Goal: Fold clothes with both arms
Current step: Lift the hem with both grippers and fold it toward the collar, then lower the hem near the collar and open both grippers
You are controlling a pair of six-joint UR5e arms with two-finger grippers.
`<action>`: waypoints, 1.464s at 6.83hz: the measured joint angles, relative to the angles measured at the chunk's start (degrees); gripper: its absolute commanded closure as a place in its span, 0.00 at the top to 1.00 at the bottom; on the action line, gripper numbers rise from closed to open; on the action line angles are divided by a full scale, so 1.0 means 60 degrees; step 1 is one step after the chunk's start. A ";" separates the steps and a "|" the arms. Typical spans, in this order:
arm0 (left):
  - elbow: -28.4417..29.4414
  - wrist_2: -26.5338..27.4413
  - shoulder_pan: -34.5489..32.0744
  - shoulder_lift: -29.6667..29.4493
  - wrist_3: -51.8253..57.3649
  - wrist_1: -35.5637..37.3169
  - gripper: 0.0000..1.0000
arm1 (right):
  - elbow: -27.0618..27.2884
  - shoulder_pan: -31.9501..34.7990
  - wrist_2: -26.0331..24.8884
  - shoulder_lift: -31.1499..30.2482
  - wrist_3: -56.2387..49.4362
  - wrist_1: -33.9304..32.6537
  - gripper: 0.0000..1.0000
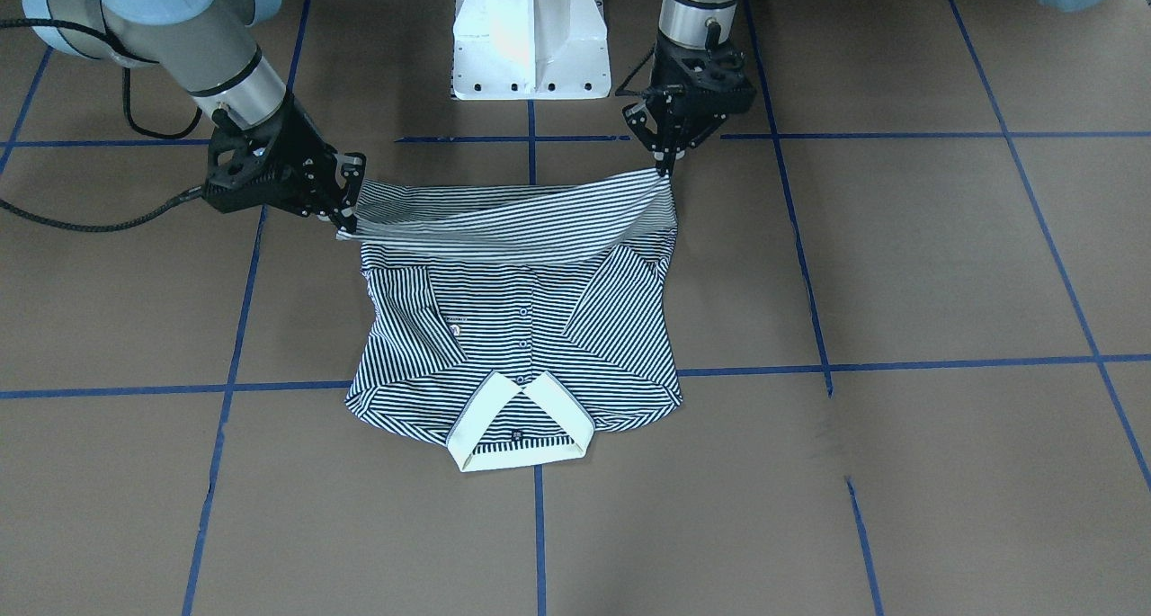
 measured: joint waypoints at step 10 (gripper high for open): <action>0.4680 -0.0197 -0.1747 -0.1528 0.0050 -0.3443 0.00 | -0.4564 0.1250 0.0522 0.2598 -0.0217 0.1341 0.00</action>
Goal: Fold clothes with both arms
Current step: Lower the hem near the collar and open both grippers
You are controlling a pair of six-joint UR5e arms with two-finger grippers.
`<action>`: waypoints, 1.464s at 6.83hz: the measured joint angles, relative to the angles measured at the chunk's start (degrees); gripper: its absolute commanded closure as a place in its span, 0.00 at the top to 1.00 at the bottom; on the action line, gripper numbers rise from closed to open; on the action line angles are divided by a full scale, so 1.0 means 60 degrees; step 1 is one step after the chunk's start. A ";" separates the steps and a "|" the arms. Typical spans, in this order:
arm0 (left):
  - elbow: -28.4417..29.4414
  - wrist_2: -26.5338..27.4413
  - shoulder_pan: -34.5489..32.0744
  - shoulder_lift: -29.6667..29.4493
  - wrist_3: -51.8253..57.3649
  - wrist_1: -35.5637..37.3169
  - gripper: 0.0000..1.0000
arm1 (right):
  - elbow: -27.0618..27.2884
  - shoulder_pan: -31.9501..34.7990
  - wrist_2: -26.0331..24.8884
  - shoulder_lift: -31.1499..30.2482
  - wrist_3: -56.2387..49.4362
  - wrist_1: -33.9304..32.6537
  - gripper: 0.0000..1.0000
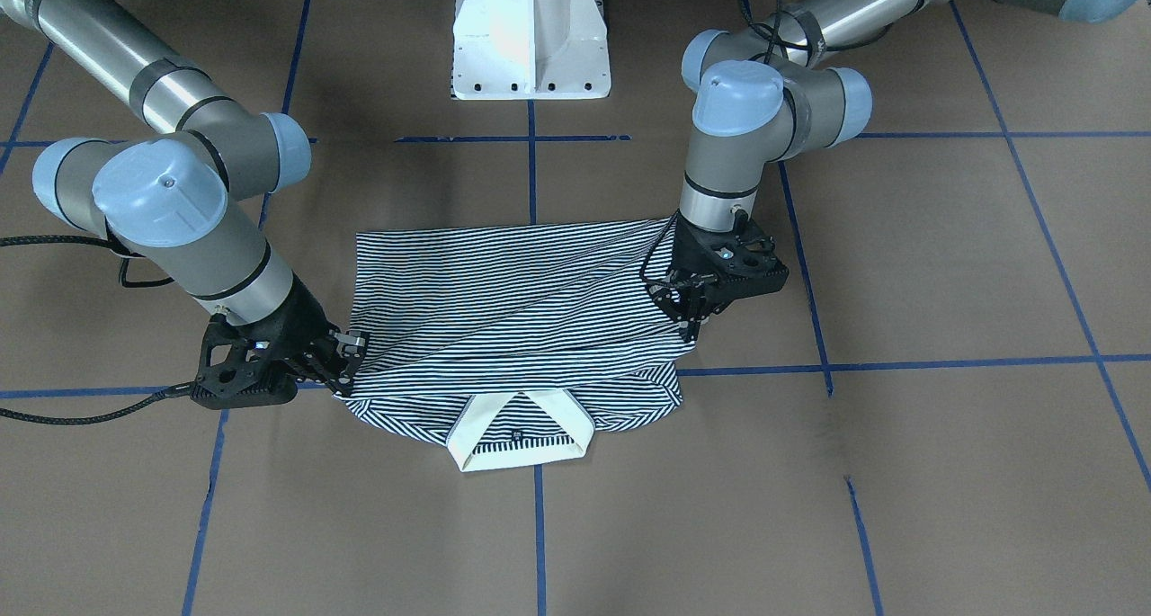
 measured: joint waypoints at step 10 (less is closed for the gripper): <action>0.0500 -0.0024 -0.0439 -0.0279 -0.0080 -0.0467 0.63 | -0.1015 -0.0033 -0.0043 0.0209 0.0028 0.1105 0.38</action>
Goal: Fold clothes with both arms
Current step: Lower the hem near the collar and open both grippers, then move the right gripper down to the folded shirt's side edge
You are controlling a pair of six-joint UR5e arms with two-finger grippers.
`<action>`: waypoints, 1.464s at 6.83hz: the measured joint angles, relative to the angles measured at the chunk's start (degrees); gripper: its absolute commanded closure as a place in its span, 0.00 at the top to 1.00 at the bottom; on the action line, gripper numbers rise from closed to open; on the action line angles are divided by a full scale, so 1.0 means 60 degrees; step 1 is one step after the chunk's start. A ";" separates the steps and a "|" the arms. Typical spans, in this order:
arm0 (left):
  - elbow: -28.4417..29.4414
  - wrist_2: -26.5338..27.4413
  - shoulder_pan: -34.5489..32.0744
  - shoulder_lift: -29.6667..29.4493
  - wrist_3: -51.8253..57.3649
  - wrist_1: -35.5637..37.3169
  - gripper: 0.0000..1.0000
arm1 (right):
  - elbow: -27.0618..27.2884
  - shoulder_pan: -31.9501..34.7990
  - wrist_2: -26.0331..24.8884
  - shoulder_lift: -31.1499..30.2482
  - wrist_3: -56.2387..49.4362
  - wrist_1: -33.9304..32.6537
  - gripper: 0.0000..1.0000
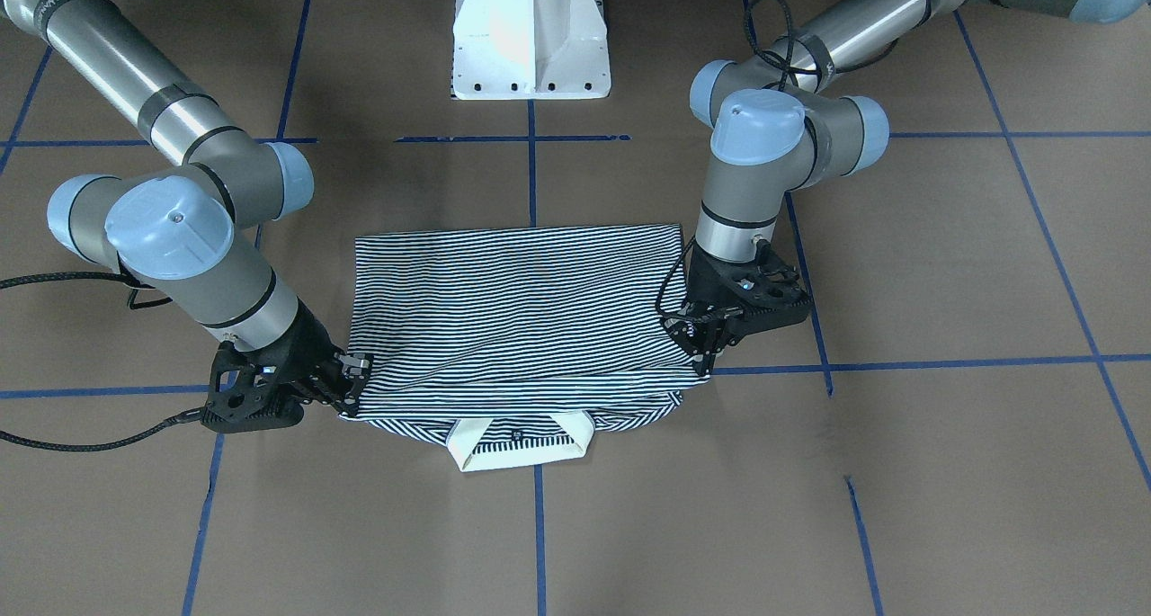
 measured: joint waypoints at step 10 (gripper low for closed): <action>-0.0237 -0.0204 -0.0012 -0.0032 0.0046 0.0036 1.00 | 0.0395 -0.0076 0.0483 -0.0197 0.0566 -0.0211 1.00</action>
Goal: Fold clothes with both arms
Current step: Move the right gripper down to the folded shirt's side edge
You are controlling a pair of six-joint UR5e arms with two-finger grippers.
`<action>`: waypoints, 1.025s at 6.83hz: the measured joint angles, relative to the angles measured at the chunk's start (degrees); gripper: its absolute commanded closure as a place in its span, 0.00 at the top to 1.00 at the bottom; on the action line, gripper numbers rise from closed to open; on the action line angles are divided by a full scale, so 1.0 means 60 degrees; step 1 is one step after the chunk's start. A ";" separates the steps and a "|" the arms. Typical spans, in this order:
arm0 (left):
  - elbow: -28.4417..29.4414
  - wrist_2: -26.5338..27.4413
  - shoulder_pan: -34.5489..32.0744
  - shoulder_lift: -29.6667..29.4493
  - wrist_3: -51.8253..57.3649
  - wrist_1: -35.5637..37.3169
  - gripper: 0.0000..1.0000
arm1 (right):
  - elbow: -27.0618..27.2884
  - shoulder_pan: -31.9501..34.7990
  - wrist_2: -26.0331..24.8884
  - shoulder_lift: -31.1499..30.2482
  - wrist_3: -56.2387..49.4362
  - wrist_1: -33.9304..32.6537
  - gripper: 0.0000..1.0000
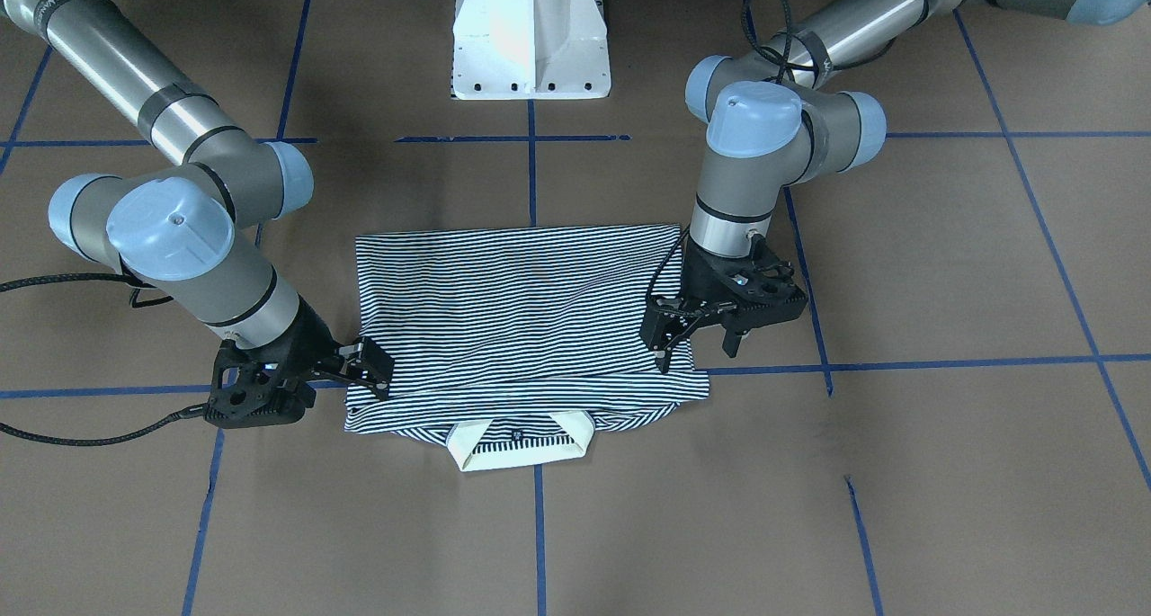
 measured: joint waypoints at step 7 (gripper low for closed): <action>-0.0657 -0.0332 0.0048 0.0111 -0.0376 0.0018 1.00 | 0.3265 -0.2177 -0.0531 -0.2390 0.2647 -0.1440 1.00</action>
